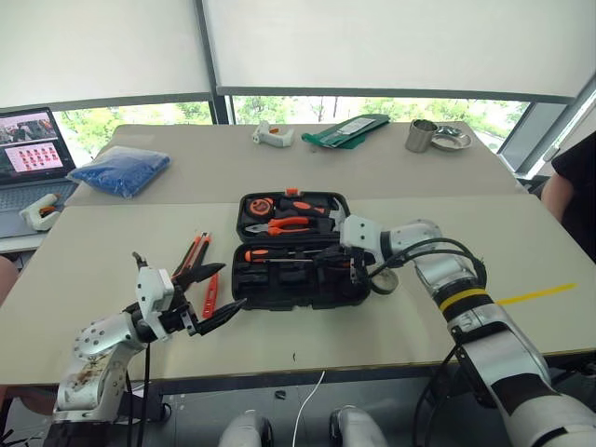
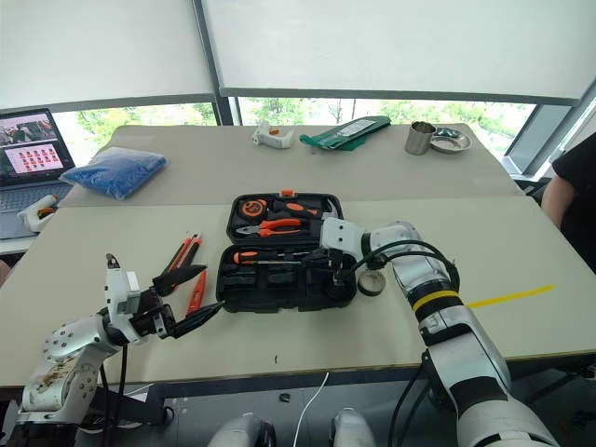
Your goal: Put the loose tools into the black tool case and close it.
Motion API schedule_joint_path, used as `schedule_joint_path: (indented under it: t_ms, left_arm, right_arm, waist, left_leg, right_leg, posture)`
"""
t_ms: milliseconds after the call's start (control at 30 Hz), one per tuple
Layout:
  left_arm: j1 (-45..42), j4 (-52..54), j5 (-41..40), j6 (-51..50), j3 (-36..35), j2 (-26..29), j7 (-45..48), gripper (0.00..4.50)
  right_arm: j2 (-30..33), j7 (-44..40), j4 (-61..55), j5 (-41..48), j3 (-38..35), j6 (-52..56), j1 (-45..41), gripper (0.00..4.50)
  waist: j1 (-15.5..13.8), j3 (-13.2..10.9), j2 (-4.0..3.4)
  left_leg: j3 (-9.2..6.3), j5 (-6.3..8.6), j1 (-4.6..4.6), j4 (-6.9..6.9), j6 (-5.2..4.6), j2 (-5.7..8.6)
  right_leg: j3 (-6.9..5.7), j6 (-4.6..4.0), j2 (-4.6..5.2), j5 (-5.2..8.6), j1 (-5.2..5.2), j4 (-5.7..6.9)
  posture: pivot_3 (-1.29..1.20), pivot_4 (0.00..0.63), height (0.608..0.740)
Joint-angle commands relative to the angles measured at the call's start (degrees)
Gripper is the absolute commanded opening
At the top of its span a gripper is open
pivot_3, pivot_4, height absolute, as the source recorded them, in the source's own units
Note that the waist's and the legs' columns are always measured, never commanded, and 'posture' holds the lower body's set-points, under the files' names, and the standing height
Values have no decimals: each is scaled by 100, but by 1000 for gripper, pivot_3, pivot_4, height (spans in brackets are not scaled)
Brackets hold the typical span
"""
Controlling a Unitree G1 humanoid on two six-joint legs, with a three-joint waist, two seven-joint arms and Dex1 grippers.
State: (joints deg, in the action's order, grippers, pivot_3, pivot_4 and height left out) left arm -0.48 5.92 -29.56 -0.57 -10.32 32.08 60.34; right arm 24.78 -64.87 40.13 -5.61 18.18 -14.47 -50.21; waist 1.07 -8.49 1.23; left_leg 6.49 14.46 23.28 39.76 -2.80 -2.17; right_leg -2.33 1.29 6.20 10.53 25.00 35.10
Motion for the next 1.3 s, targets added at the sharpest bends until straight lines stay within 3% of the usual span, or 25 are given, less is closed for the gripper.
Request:
schedule_joint_path:
  t_ms: [33, 167, 333, 400, 533, 733, 800, 1000, 1133, 1233, 1300]
  left_arm:
    - [-22, 210, 34, -29, 6, 41, -104, 4500]
    - [-1, 259, 98, -59, 36, 18, -206, 4500]
    - [155, 423, 25, -132, -76, 20, -359, 4500]
    - [367, 505, -190, -559, -316, 266, -381, 4500]
    - [652, 506, -480, -862, -1205, 502, -781, 4500]
    - [1576, -56, 12, -464, -2456, 536, -1318, 4500]
    - [1825, -363, 206, -444, -2745, 550, -1587, 4500]
    - [2348, -156, 638, -1212, -2770, 825, -2106, 4500]
    - [2301, 778, 139, -1989, -2621, 861, -2049, 4500]
    - [2443, 2121, -635, -3414, -2442, 1060, -2307, 4500]
    - [2179, 2815, -1140, -4391, -2272, 1059, -2966, 4500]
  right_arm:
    - [-127, 128, 236, -247, 172, 45, 65, 31]
    - [-221, 287, 416, -386, 247, -24, 36, 31]
    - [-288, 89, -214, 273, -225, 515, 72, 31]
    - [-149, -152, -913, 817, -570, 1111, 270, 614]
    - [111, -292, -2275, 1775, -1259, 1184, 1155, 1876]
    - [575, -104, -4031, 2914, -2392, 1581, 2897, 3992]
    - [744, -114, -4238, 3009, -2639, 1447, 3473, 4458]
    - [953, -214, -4444, 3300, -3088, 1246, 4622, 4458]
    - [876, -121, -4559, 3358, -3068, 1163, 4620, 4458]
    - [865, -190, -4678, 3286, -2865, 1076, 4413, 4458]
    - [863, -222, -4685, 3284, -2769, 1063, 4221, 4458]
  waist:
    - [11, 0, 0]
    - [58, 2, -1]
    - [114, 1, 0]
    - [118, 1, 0]
    - [84, 0, -1]
    - [-16, -1, -2]
    - [-34, -1, -1]
    - [-59, -4, 3]
    - [-74, -9, 8]
    - [-75, -13, 13]
    - [-70, -14, 11]
  left_leg:
    - [0, -1, -2, 0, 1, -1]
    - [0, -4, -13, 0, 7, -13]
    - [0, -10, -13, 0, 18, -34]
    - [1, -12, -2, -1, 22, -44]
    - [-2, -6, 15, -10, 35, -61]
    - [1, 17, 12, -13, 43, -64]
    - [2, 27, 7, -13, 45, -64]
    - [1, 44, -2, -11, 74, -69]
    - [4, 53, -8, -6, 100, -69]
    - [6, 54, -13, -6, 103, -70]
    - [7, 53, -13, -7, 103, -70]
  right_leg:
    - [0, -1, 0, 0, -1, 1]
    - [3, -6, -10, -3, -8, 2]
    - [3, -20, -29, -11, -6, 2]
    - [4, -27, -39, -15, 5, 0]
    - [3, -37, -56, -10, 23, -2]
    - [2, -42, -56, 3, 23, -12]
    - [2, -67, -56, 29, 21, -13]
    - [2, -42, -57, 69, 19, -10]
    - [1, -43, -46, 63, 35, -7]
    - [1, -44, -42, 61, 34, -3]
    - [2, -44, -43, 61, 29, 0]
  posture:
    - [0, 150, 740]
    - [0, 150, 740]
    - [0, 150, 740]
    - [0, 150, 740]
    - [0, 150, 740]
    - [0, 150, 740]
    - [0, 150, 740]
    - [0, 150, 740]
    - [0, 150, 740]
    - [0, 150, 740]
    - [0, 150, 740]
